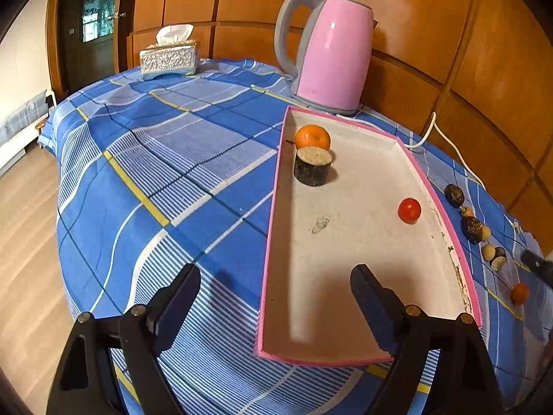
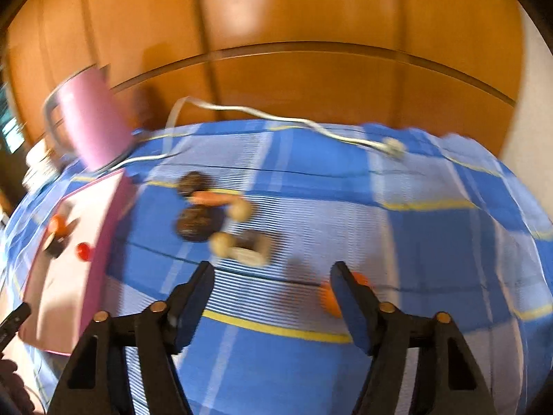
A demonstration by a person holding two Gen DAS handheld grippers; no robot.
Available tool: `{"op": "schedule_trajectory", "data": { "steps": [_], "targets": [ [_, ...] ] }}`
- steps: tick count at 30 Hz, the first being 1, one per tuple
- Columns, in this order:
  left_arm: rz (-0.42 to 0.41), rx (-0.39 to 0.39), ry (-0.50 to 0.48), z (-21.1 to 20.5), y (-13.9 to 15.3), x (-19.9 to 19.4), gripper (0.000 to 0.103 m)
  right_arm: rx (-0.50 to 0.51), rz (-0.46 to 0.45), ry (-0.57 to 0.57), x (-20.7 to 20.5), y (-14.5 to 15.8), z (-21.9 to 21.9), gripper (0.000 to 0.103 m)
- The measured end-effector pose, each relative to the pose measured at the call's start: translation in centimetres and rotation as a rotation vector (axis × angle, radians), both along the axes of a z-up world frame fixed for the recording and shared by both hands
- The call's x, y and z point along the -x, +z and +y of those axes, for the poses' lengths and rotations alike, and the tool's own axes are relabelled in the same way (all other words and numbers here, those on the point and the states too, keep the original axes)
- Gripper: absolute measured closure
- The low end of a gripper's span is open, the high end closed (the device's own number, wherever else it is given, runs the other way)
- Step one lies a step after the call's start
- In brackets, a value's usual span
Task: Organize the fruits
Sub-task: 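Grasp the small round potato with the right tool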
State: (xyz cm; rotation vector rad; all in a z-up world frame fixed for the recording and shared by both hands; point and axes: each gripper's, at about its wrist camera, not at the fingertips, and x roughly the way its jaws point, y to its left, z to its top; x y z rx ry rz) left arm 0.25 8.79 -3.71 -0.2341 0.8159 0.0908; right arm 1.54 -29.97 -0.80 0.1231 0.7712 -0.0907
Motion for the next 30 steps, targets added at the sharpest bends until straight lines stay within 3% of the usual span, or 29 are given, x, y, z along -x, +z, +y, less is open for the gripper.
{"op": "schedule_trajectory", "data": {
  "steps": [6, 14, 18, 20, 22, 27, 30],
  "targets": [
    [0.003, 0.005, -0.008, -0.1, -0.2, 0.0, 0.014, 0.094, 0.037, 0.184, -3.5, 0.3, 4.3, 0.063],
    [0.020, 0.016, -0.001, 0.2, -0.5, -0.3, 0.014, 0.436, 0.204, 0.446, -7.6, -2.2, 8.3, 0.065],
    [0.026, 0.021, -0.001, 0.3, -0.6, -0.4, 0.014, 0.590, 0.339, 0.554, -9.0, -4.8, 9.0, 0.065],
    [0.027, 0.022, -0.001, 0.3, -0.7, -0.4, 0.014, 0.662, 0.344, 0.581, -8.9, -5.5, 9.0, 0.072],
    [0.028, 0.023, 0.000, 0.3, -0.7, -0.4, 0.014, 0.667, 0.346, 0.568, -9.2, -5.3, 8.4, 0.080],
    [0.027, 0.024, 0.002, 0.3, -0.7, -0.3, 0.014, 0.581, 0.321, 0.542, -8.9, -4.8, 6.8, 0.080],
    [0.014, 0.020, 0.000, 0.1, -0.4, -0.2, 0.014, 0.477, 0.262, 0.504, -8.3, -3.3, 6.0, 0.080]
  ]
}}
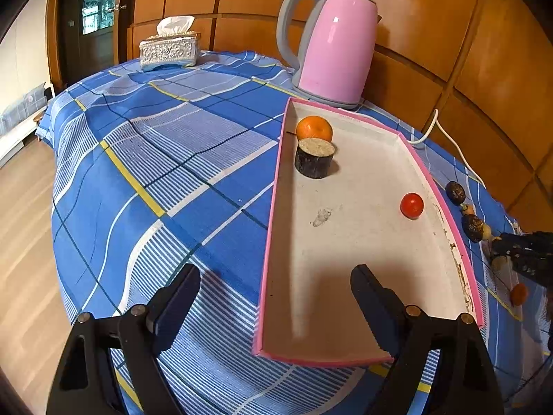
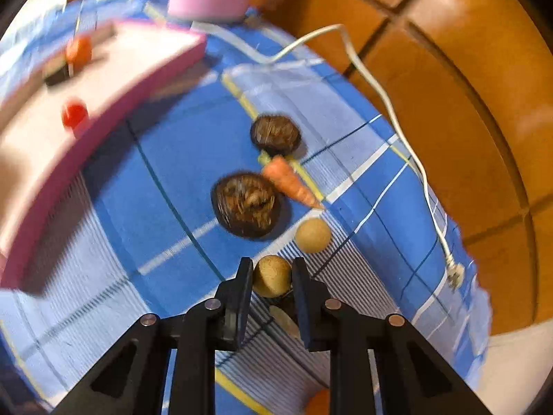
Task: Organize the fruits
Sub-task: 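Grasp the small round potato with the right tool, then carry the potato over the tray and release it with the right tool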
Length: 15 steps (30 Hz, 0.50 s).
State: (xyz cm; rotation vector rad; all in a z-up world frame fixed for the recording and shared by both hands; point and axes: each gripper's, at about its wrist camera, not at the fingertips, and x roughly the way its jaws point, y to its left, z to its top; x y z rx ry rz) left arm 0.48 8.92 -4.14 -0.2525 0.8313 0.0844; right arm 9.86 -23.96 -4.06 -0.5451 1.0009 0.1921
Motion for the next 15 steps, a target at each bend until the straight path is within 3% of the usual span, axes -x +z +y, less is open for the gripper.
{"op": "schedule_trajectory", "data": {
  "steps": [6, 15],
  "targets": [
    [0.002, 0.008, 0.008, 0.2, 0.0, 0.2, 0.014, -0.151, -0.052, -0.020, 2.3, 2.3, 0.6, 0.080],
    [-0.008, 0.020, 0.040, 1.0, 0.3, 0.9, 0.014, -0.312, -0.070, 0.029, 3.9, 3.1, 5.9, 0.080]
  ]
}}
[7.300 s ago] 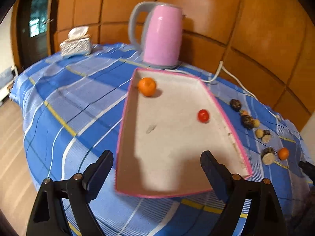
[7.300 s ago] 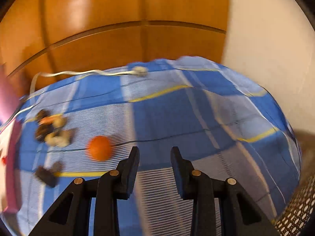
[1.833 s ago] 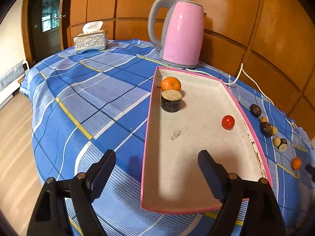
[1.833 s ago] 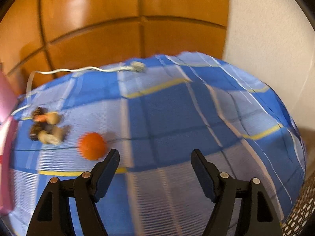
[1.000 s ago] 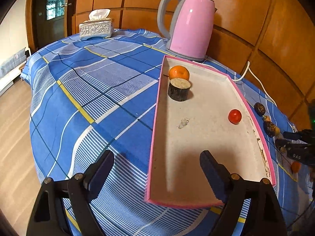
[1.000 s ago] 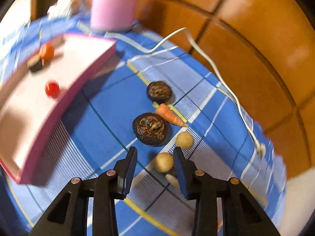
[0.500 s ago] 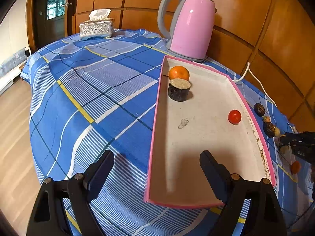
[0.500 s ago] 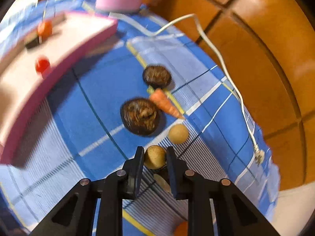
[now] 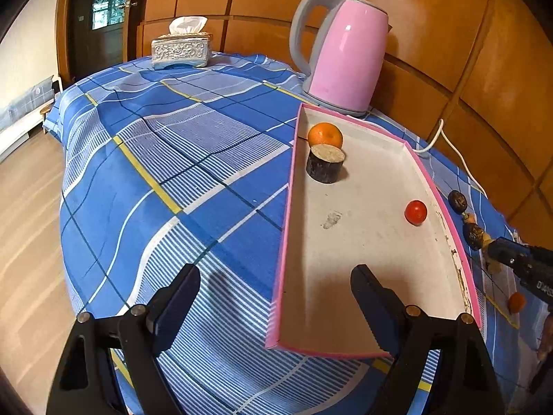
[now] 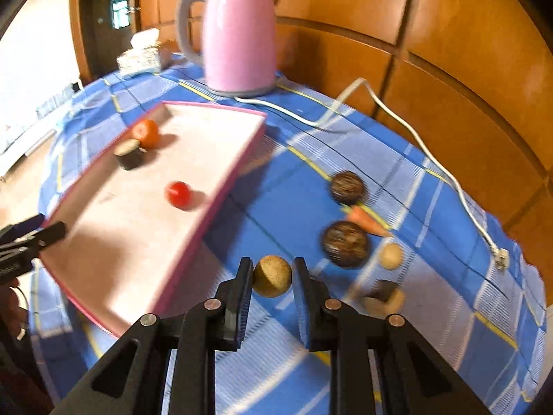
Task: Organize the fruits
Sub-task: 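Carry the potato over the tray and release it with the right tool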
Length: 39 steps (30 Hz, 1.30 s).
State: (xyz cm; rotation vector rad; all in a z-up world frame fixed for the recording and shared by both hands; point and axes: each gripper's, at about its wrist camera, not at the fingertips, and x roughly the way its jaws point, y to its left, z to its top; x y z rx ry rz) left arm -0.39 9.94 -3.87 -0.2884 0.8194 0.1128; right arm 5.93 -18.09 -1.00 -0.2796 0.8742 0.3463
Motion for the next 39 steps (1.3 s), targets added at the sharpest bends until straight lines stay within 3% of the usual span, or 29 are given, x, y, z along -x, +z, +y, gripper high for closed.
{"op": "schedule_trajectory", "data": {
  "steps": [16, 29, 39],
  "targets": [
    [0.005, 0.006, -0.002, 0.0, -0.1, 0.1, 0.014, -0.115, 0.020, 0.134, 1.5, 0.6, 7.1, 0.080],
    [0.009, 0.005, -0.004, -0.1, -0.3, 0.1, 0.014, -0.170, 0.046, 0.038, -0.1, -0.3, 7.7, 0.077],
    [0.007, 0.004, -0.007, -0.1, -0.3, 0.2, 0.014, -0.154, -0.009, -0.009, 2.2, 0.4, 5.6, 0.075]
  ]
}}
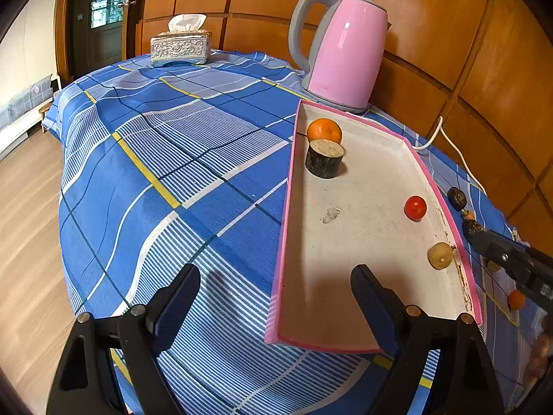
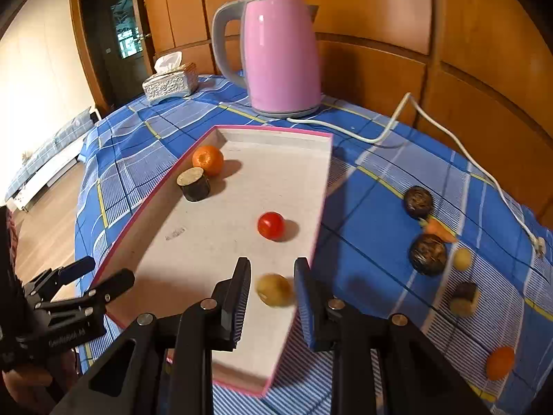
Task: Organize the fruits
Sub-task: 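Carry the potato over the tray and release it with the right tool, then move the left tool over the large dark round fruit on the cloth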
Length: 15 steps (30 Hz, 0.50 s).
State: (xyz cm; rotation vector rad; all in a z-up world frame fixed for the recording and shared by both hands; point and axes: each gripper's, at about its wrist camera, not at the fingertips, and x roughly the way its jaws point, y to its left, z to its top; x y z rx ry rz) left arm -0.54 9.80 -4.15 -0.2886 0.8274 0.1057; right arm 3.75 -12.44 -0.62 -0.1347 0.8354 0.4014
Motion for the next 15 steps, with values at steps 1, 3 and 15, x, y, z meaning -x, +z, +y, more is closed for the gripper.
{"op": "schedule_trajectory", "data": {
  "steps": [1, 3, 15],
  "targets": [
    [0.000, -0.001, -0.001, 0.0, 0.0, 0.0, 0.014, 0.003, -0.004, -0.010, 0.3, 0.0, -0.4, 0.073],
    [-0.001, -0.002, -0.003, -0.1, 0.0, 0.0, 0.014, 0.010, -0.007, -0.030, 0.8, 0.1, -1.0, 0.073],
    [-0.003, -0.002, -0.013, -0.3, 0.2, 0.0, 0.014, 0.027, 0.001, -0.224, 2.8, -1.0, -7.2, 0.072]
  ]
}}
